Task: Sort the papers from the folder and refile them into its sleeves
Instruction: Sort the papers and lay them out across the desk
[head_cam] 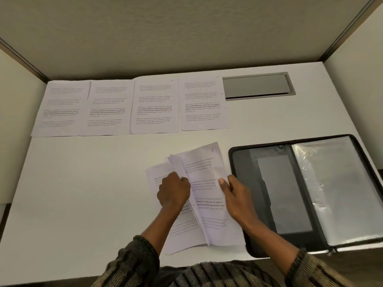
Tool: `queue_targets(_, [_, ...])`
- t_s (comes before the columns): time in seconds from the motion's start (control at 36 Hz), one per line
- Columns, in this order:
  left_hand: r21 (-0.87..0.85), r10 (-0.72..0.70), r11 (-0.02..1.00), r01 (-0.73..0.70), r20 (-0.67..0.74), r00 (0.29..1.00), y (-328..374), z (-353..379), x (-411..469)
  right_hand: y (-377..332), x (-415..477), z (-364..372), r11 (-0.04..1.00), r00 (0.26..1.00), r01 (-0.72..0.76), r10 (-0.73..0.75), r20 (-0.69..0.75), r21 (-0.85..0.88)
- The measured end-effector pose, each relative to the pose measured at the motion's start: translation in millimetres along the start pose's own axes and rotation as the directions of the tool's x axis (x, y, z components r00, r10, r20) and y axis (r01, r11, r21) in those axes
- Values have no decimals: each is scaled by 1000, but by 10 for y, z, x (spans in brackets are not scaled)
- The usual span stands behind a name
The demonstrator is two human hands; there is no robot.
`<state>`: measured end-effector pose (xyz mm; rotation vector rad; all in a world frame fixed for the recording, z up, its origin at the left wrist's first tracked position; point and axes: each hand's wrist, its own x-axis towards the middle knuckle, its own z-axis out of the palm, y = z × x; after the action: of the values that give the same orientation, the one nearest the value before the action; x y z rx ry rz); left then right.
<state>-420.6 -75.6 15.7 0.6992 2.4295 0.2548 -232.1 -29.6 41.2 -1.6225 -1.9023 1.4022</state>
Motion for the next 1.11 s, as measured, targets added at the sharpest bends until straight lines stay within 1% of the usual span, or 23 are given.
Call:
queue_targets(0.11, [25, 7, 1000, -8, 47, 999, 41, 73, 26, -128, 25, -317, 998, 996, 56, -54, -67, 36])
queue_targets(0.22, [-11, 14, 1000, -13, 105, 994, 32, 214, 57, -215, 175, -658, 996, 986, 81, -73, -150, 49])
queue_targets(0.33, [-84, -10, 996, 20, 116, 993, 2, 327, 72, -320, 344, -965, 994, 985, 95, -86, -148, 59])
queue_targets(0.44, [-125, 3, 992, 13, 129, 992, 9, 344, 66, -365, 530, -1162, 993, 987, 102, -93, -134, 64])
queue_targets(0.53, [-121, 24, 993, -5, 159, 987, 69, 296, 39, -379, 663, -1230, 991, 983, 119, -109, -150, 58])
queue_targets(0.61, [-82, 29, 997, -15, 172, 985, 135, 221, 13, -412, 779, -1266, 988, 983, 125, -111, -146, 91])
queue_targets(0.72, [-109, -7, 994, 24, 159, 987, 213, 166, 77, -443, 947, -1293, 987, 983, 119, -102, -150, 111])
queue_targets(0.81, [-237, 41, 972, -5, 149, 988, 343, 103, 192, -472, 1085, -1325, 986, 984, 120, -103, -143, 115])
queue_targets(0.86, [-360, 114, 931, -53, 150, 982, 472, 56, 295, -528, 1163, -1361, 988, 987, 111, -98, -124, 109])
queue_targets(0.92, [-443, 163, 893, -78, 157, 974, 643, 1, 402, -580, 1258, -1409, 986, 991, 96, -82, -107, 134])
queue_targets(1.03, [-596, 228, 800, -68, 197, 953, 1044, -136, 619, -636, 1525, -1525, 976, 994, 70, -50, -102, 206])
queue_targets(1.11, [-683, 254, 728, -61, 186, 949, 1330, -200, 831, -617, 1789, -1626, 970, 993, 62, -36, -116, 235])
